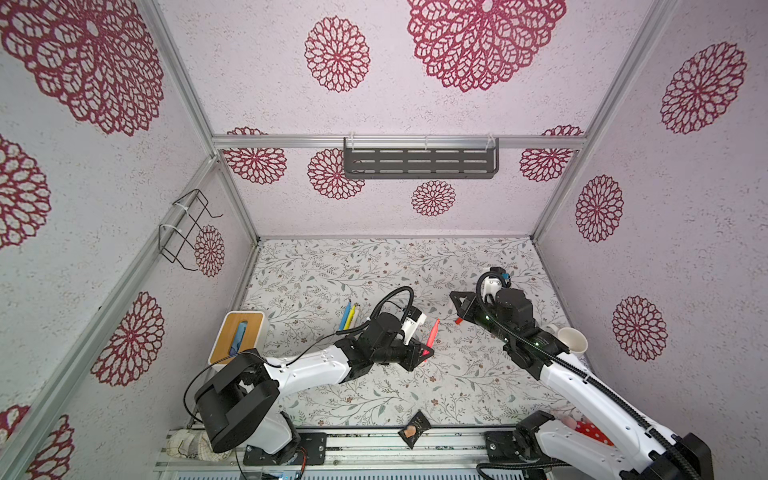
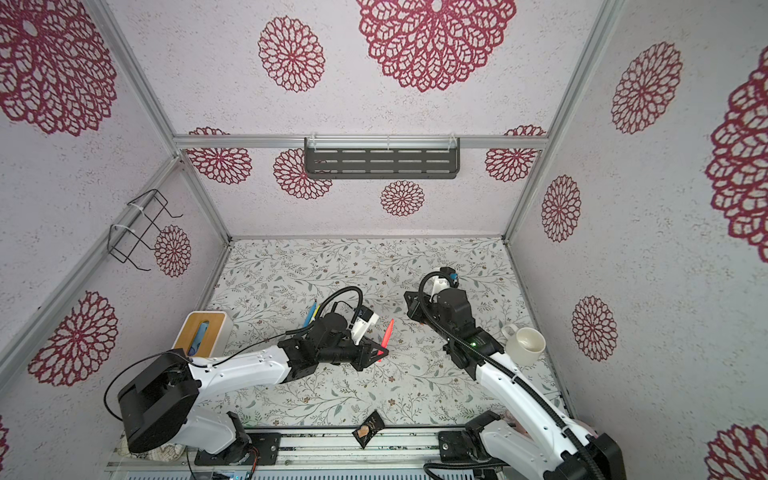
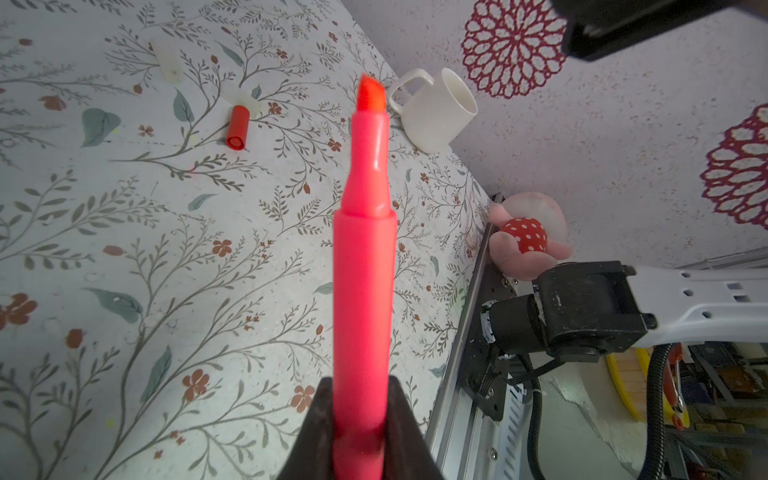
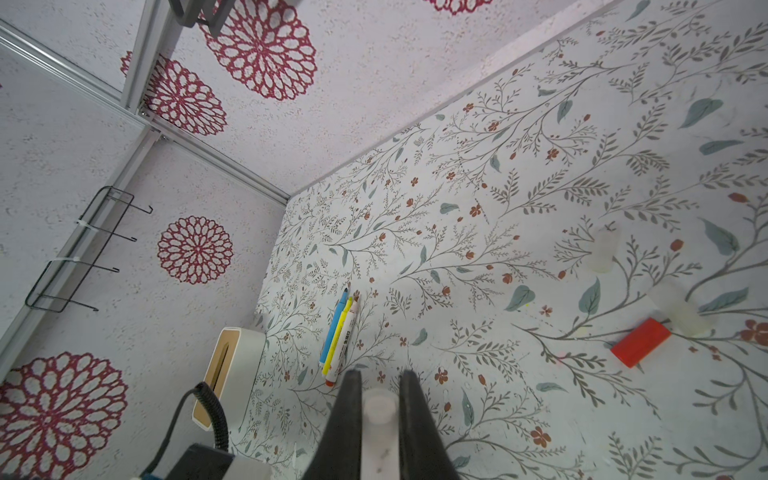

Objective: Insert the pens into the pen caps
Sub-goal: 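Lift the translucent cap with the right gripper toward the pink marker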

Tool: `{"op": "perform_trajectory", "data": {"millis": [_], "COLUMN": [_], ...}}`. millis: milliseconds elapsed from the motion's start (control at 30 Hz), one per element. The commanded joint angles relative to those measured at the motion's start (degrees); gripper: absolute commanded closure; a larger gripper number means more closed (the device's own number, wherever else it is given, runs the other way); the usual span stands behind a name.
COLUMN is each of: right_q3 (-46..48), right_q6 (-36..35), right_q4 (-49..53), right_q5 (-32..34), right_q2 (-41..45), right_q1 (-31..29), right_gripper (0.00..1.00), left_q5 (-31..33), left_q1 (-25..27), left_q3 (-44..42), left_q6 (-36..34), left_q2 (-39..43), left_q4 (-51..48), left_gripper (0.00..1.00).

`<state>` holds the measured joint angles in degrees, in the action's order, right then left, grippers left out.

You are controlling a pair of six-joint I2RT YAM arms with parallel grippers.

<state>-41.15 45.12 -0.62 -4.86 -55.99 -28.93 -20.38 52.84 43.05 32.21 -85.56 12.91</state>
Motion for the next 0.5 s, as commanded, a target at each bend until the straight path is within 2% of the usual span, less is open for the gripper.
{"op": "perform_trajectory", "data": {"millis": [0,467], "right_q3": [0.19,1.75], "right_q6": [1.0,1.37], "right_q4": [-4.46,-6.79], "right_q5": [-1.72,-2.98], "right_q2": [1.55,1.76], "right_q1": [0.0,-0.74], "right_gripper": [0.95,0.95], "left_q5": [-1.05,-1.28], "left_q1": [0.6,0.6], "left_q3": [1.72,2.74], "left_q6": [0.04,0.08], "left_q2": [-1.09,-0.77], "left_q4": [2.26,1.44], "left_gripper": [1.0,1.0]}}
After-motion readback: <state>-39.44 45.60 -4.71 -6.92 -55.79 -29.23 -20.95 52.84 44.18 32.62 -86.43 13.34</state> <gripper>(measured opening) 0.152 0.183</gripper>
